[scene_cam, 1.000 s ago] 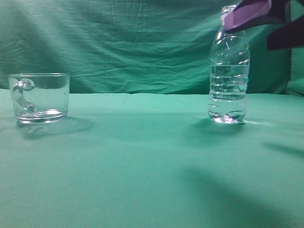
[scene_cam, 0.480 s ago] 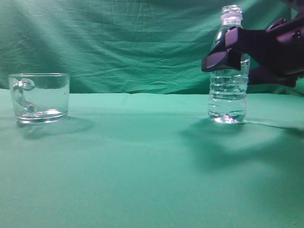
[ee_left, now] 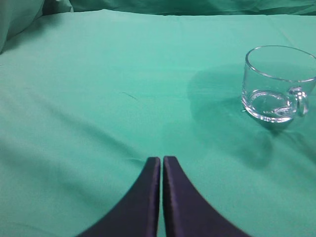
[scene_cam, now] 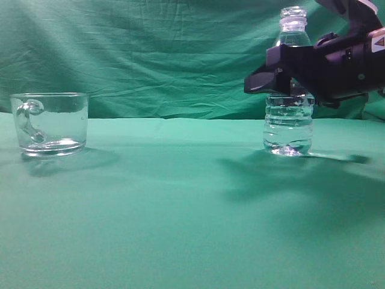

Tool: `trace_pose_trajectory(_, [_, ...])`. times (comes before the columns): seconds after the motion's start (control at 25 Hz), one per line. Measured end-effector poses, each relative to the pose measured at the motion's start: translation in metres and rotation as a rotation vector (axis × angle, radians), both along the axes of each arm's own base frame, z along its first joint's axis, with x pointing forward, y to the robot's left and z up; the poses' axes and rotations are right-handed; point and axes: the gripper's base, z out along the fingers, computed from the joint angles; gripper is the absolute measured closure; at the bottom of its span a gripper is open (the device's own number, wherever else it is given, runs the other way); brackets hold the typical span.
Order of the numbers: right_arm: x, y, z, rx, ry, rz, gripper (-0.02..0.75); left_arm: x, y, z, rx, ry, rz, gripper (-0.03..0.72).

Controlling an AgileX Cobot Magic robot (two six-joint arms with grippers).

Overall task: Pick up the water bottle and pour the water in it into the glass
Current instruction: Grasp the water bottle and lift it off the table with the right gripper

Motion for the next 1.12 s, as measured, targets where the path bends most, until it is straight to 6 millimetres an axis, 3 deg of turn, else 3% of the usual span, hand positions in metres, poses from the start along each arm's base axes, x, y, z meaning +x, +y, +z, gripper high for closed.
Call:
trace_pose_trajectory(0.12, [0.0,0.0,0.0,-0.004,-0.001,0.002,0.318,0.0,0.0,0.0,0.0,0.0,0.0,0.688])
trace_pose_trajectory(0.16, [0.0,0.0,0.0,-0.005,-0.001,0.004,0.306,0.0,0.0,0.0,0.0,0.0,0.0,0.688])
trace_pose_trajectory(0.24, [0.0,0.0,-0.001,-0.008,0.002,0.005,0.379,0.0,0.0,0.0,0.0,0.0,0.0,0.688])
trace_pose_trajectory(0.28, [0.0,0.0,-0.001,-0.01,0.003,0.007,0.363,0.0,0.0,0.0,0.0,0.0,0.0,0.688])
trace_pose_trajectory(0.32, [-0.001,0.0,-0.001,-0.013,0.006,0.008,0.42,0.0,0.0,0.0,0.0,0.0,0.0,0.688])
trace_pose_trajectory(0.68, [-0.001,0.001,0.003,-0.015,-0.003,0.021,0.422,0.0,0.0,0.0,0.0,0.0,0.0,0.688])
trace_pose_trajectory(0.8, [-0.003,0.002,0.02,-0.016,-0.049,0.041,0.422,0.0,0.0,0.0,0.0,0.0,0.0,0.688])
trace_pose_trajectory(0.92, [0.002,0.008,0.051,-0.046,-0.085,0.099,0.422,0.0,0.0,0.0,0.0,0.0,0.0,0.688])
trace_pose_trajectory(1.12, [0.016,0.032,0.095,-0.151,-0.068,0.165,0.422,0.0,0.0,0.0,0.0,0.0,0.0,0.688])
